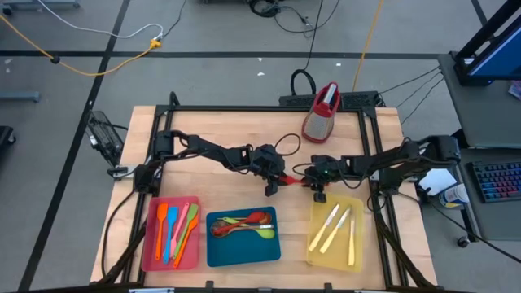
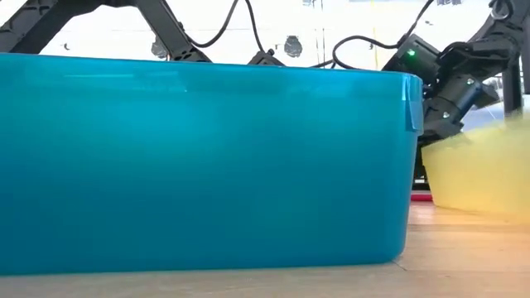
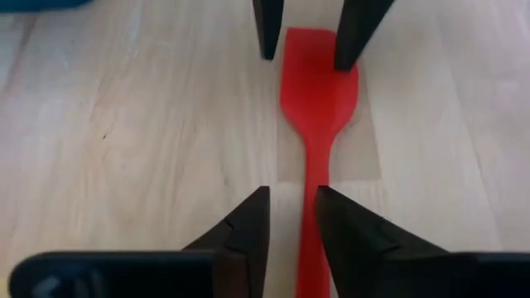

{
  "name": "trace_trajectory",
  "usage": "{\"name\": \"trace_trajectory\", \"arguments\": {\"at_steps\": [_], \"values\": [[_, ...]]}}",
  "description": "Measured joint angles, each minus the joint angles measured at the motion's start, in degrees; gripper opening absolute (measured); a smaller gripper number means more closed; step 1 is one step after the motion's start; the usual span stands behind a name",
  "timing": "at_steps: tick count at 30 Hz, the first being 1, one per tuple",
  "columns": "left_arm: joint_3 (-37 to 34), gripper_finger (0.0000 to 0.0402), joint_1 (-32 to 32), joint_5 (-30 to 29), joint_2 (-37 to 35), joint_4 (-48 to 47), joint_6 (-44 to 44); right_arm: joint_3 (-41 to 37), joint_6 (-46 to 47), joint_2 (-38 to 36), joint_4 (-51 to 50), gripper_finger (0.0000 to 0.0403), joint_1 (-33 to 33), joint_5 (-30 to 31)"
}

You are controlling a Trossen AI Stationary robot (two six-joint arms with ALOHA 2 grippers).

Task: Pick & Place Kitchen Items
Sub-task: Put the red spatula into the pink bin

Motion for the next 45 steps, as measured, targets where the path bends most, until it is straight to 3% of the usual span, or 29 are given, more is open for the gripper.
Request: {"name": "trace_trajectory", "arguments": {"at_steps": [7, 18, 27, 31, 35, 41, 45], "values": [[0.0, 0.0166, 0.0, 0.0, 0.0, 0.7, 0.5, -0.1, 0.9, -7.8, -2.6, 0.0108, 0.2, -4.0], [0.1, 0.0166, 0.0, -3.4, 0.0, -0.7, 6.3, 0.4, 0.1, -18.4, -5.8, 0.011, -4.1, -4.1], [0.1, 0.0166, 0.1, -5.8, 0.0, -2.1, 12.4, 0.3, -8.3, -17.2, -19.4, 0.011, -11.2, -4.6], [0.2, 0.0166, 0.2, -6.4, -0.1, -4.1, 11.2, 0.3, -12.6, -17.3, -20.9, 0.011, -12.2, -9.3], [0.2, 0.0166, 0.3, -6.7, -0.2, -5.5, 9.2, -1.6, -12.6, -17.3, -20.9, 0.011, -11.7, -13.3], [0.2, 0.0166, 0.3, -8.1, -0.2, -3.9, 9.0, -9.9, -7.5, -17.4, -9.9, 0.0112, -9.5, -13.2], [0.2, 0.0166, 0.3, -8.5, -0.1, -2.9, 8.2, -10.4, -7.1, -17.6, -8.2, 0.0132, -8.9, -12.4]]}}
